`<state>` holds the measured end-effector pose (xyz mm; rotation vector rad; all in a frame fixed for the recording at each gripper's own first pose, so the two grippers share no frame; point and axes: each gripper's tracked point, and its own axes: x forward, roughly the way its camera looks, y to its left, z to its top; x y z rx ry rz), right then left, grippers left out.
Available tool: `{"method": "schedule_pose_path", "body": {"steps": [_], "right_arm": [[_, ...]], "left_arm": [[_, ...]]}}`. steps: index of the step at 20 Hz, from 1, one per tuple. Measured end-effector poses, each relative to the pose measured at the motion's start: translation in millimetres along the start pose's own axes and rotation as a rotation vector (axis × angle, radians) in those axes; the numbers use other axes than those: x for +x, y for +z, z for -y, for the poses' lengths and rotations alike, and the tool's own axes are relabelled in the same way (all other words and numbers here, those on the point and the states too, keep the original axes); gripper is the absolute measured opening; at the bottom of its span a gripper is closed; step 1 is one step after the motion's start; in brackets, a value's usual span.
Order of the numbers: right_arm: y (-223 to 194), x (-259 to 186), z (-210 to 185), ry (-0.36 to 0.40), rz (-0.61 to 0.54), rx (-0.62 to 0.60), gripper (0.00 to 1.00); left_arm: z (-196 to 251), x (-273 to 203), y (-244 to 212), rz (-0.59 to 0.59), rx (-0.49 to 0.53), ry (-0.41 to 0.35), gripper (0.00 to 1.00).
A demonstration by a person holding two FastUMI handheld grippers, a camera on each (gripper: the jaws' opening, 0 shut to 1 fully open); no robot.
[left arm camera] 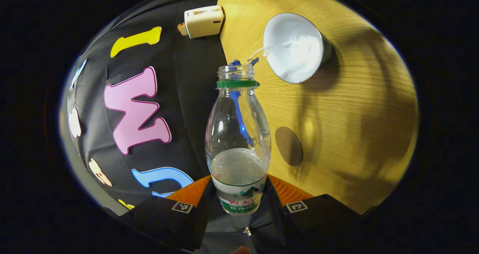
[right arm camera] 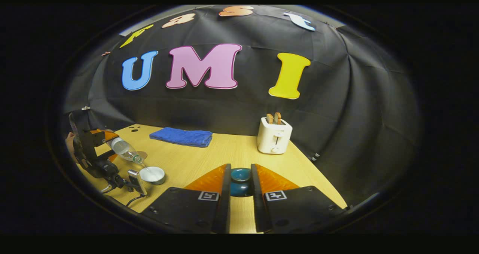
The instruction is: Open the teacup lid with one hand, grasp the water bottle and pour water into the teacup with the other hand; after pouring, place the water bottle on the coaster and then close the teacup lid.
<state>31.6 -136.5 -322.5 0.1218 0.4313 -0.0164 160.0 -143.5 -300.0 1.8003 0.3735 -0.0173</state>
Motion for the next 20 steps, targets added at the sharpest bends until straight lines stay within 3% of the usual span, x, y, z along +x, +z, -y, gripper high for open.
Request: {"method": "schedule_pose_path", "body": {"steps": [8, 20], "right_arm": [[-0.3, -3.1, 1.9, -0.012, 0.010, 0.008, 0.30], [-7.8, -10.8, 10.8, -0.023, 0.026, 0.020, 0.30]], "left_arm": [[-4.9, 2.2, -4.8, 0.007, 0.075, 0.024, 0.75], [-32.2, 12.7, 5.1, 0.097, 0.232, 0.143, 0.75]]}}
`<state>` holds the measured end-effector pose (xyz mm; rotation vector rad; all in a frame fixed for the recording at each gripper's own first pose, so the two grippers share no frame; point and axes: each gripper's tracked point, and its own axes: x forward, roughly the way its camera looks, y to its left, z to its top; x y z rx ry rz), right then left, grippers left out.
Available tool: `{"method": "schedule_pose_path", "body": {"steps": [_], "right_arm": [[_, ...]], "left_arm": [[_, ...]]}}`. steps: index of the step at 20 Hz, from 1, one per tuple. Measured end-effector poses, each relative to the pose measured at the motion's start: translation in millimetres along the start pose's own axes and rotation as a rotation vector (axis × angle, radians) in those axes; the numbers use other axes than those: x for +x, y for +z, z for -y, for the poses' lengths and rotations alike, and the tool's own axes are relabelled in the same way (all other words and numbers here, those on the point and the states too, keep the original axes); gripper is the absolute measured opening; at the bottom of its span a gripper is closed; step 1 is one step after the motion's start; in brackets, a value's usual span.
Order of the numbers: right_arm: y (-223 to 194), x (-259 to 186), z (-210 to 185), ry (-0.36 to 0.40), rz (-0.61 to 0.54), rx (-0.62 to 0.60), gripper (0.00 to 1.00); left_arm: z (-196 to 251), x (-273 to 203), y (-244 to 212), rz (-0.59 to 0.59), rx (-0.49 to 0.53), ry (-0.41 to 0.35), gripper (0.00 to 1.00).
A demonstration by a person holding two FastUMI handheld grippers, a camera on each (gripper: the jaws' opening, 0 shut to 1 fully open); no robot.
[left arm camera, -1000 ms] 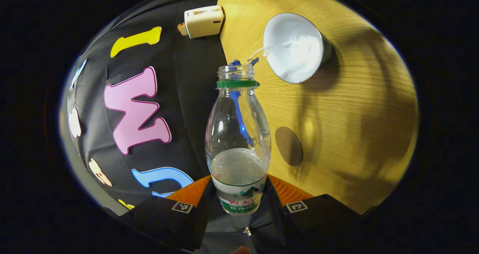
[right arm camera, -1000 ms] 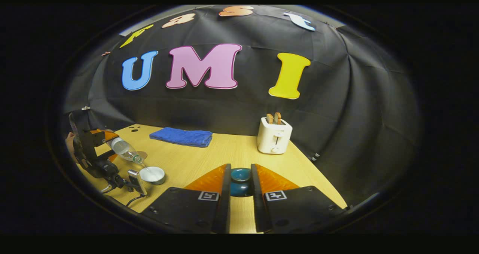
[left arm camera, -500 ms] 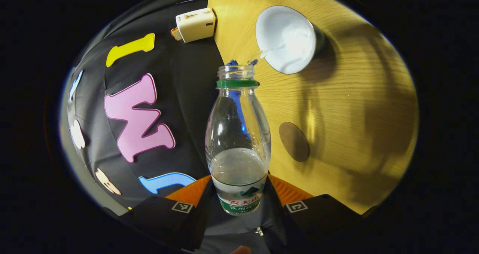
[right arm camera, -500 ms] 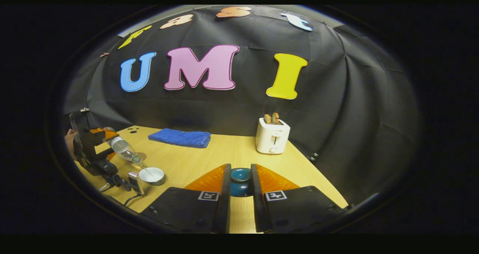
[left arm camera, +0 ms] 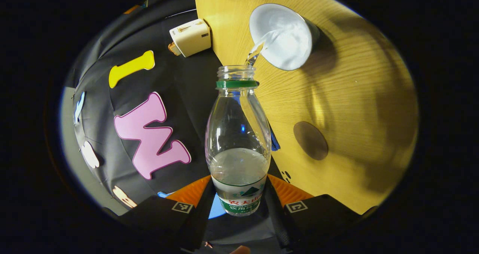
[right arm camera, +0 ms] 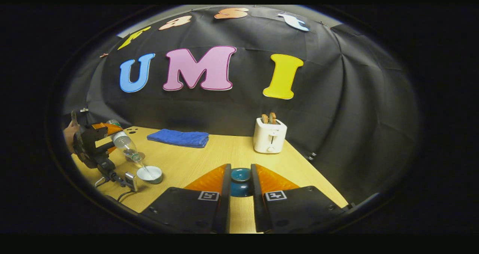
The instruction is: Open the teacup lid with one hand, grasp the water bottle and pour water into the teacup with the other hand; after pouring, place the water bottle on the coaster and then close the teacup lid.
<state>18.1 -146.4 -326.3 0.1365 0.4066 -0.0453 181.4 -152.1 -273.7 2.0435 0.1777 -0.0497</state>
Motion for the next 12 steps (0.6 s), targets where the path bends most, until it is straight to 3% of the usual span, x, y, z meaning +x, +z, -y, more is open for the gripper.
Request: {"method": "schedule_pose_path", "body": {"steps": [4, 9, 10, 12], "right_arm": [[-1.0, -0.7, -2.0, 0.002, 0.004, 0.003, 0.30], [0.9, -0.3, -7.8, 0.007, 0.009, 0.018, 0.30], [1.5, -0.6, -8.7, 0.007, 0.011, 0.019, 0.35], [3.6, -1.2, -9.5, 0.007, 0.015, 0.018, 0.30]], "left_arm": [[-7.5, 5.1, 1.1, 0.026, 0.043, 0.042, 0.75], [-28.3, 4.5, 16.0, 0.102, 0.139, 0.155, 0.75], [-31.4, 4.7, 18.0, 0.110, 0.153, 0.167, 0.75], [-36.0, 5.7, 21.2, 0.126, 0.183, 0.186, 0.75]]}}
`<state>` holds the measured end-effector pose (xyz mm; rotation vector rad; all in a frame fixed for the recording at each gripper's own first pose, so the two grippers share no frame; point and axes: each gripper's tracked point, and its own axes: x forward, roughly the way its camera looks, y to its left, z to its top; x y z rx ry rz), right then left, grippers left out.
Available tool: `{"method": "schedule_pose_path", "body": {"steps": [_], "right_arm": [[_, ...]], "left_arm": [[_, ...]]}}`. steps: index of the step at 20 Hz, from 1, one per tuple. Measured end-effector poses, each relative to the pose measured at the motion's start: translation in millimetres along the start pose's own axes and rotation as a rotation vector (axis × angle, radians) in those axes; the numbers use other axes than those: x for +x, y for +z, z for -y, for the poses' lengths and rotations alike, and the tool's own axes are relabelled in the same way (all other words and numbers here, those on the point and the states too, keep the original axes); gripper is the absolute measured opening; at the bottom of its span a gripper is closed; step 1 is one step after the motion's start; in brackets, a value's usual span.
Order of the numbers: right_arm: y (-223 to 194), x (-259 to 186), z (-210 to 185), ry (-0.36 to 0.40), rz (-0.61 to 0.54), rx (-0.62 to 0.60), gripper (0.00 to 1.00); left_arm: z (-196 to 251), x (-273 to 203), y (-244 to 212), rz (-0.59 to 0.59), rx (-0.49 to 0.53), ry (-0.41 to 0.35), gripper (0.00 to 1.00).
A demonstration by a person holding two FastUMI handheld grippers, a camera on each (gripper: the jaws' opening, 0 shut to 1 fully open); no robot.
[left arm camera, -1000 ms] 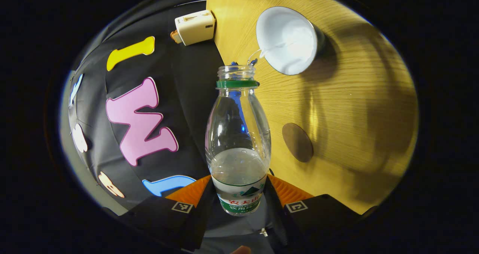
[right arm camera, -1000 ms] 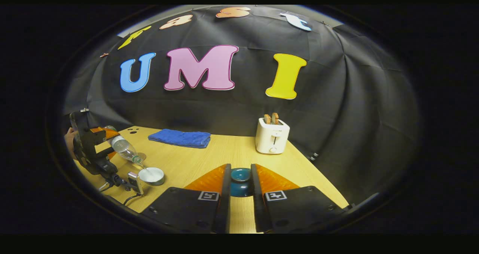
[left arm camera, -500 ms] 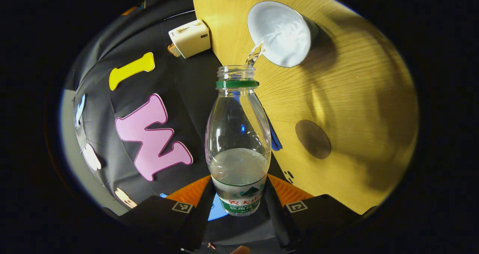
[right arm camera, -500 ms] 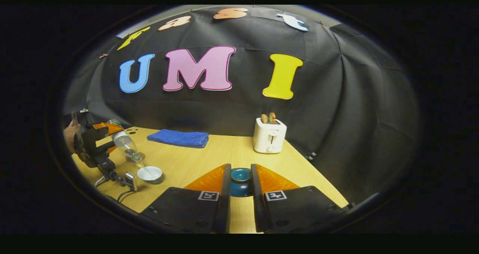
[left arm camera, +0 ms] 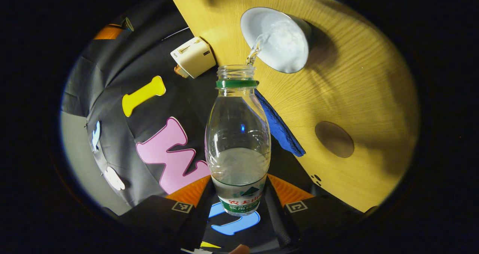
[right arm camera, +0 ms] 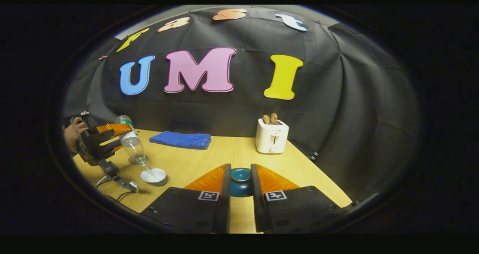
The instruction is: Open the teacup lid with one hand, grasp the water bottle and pour water into the teacup with the other hand; after pouring, place the water bottle on the coaster and then close the teacup lid.
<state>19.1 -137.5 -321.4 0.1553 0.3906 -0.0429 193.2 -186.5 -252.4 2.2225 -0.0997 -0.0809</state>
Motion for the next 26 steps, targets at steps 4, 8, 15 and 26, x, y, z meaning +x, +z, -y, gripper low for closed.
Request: {"method": "schedule_pose_path", "body": {"steps": [4, 8, 15, 26], "right_arm": [[1.2, -0.7, 2.8, -0.002, 0.005, 0.002, 0.30], [0.4, -1.0, 0.8, -0.005, 0.004, 0.007, 0.30], [2.5, -2.2, -3.6, -0.011, 0.006, 0.002, 0.30], [7.5, 1.4, -24.6, 0.000, -0.012, -0.022, 0.30]], "left_arm": [[-5.5, 1.5, 4.0, 0.026, 0.050, 0.034, 0.75], [-9.7, 5.2, 5.1, 0.042, 0.066, 0.046, 0.75], [-0.8, 5.4, -4.7, 0.029, 0.021, 0.002, 0.75], [44.5, -1.9, -16.5, 0.009, -0.685, -0.267, 0.75]]}}
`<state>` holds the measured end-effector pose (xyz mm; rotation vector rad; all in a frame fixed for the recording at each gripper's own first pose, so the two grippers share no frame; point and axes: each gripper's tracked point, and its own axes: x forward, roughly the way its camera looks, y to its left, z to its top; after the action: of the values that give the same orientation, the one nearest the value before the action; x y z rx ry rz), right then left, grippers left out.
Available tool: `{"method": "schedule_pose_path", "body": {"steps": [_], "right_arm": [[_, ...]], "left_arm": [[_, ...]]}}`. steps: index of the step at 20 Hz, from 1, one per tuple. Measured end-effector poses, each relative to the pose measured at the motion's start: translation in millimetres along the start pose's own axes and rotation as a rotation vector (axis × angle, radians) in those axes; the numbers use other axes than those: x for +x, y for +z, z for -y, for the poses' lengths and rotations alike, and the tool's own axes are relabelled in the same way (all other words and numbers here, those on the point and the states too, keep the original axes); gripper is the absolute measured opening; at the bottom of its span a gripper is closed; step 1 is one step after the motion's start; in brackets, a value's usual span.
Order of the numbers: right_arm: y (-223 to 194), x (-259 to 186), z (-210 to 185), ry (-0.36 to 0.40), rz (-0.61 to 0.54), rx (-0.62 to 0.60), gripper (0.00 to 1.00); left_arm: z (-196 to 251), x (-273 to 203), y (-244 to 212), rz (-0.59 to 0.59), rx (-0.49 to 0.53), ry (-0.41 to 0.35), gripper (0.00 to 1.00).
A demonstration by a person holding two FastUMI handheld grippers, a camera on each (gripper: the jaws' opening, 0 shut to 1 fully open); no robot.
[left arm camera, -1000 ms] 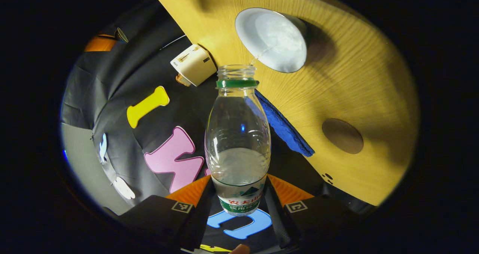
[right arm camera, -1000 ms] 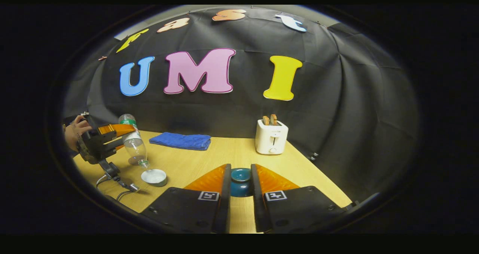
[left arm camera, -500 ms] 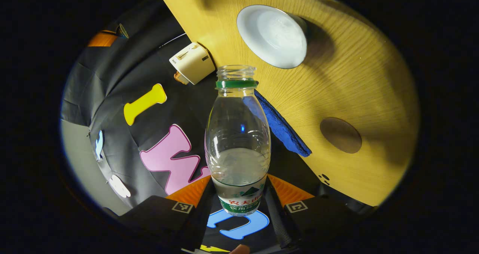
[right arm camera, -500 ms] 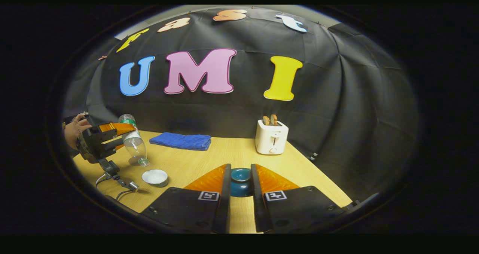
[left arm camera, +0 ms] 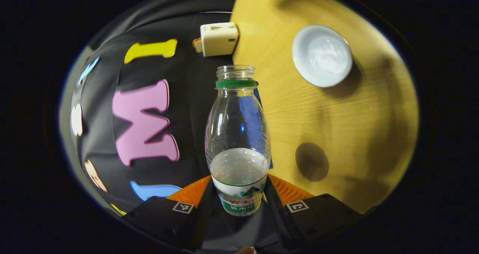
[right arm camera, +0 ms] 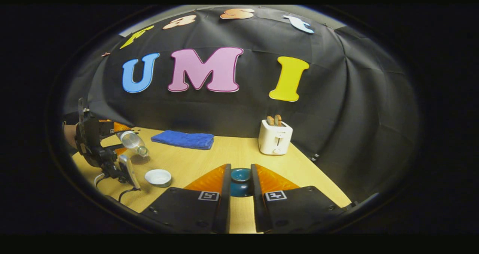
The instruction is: Open the teacup lid with one hand, grasp the water bottle and pour water into the teacup with the other hand; after pouring, place the water bottle on the coaster and then close the teacup lid.
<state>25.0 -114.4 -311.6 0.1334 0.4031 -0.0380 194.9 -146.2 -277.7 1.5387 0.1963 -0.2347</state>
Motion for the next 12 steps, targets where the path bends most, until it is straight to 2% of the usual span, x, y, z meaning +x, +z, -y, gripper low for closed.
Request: {"method": "schedule_pose_path", "body": {"steps": [5, 7, 12], "right_arm": [[1.4, 7.9, -18.5, 0.010, -0.009, -0.010, 0.30], [2.8, 11.1, -28.4, 0.017, -0.011, -0.016, 0.30], [4.1, 18.6, -55.0, 0.033, -0.017, -0.020, 0.30]], "left_arm": [[5.4, 10.2, -3.2, 0.056, -0.590, -0.116, 0.74], [9.7, 10.0, -8.2, 0.071, -0.816, -0.185, 0.75], [-0.4, 15.4, -9.9, 0.132, -1.237, -0.249, 0.75]]}}
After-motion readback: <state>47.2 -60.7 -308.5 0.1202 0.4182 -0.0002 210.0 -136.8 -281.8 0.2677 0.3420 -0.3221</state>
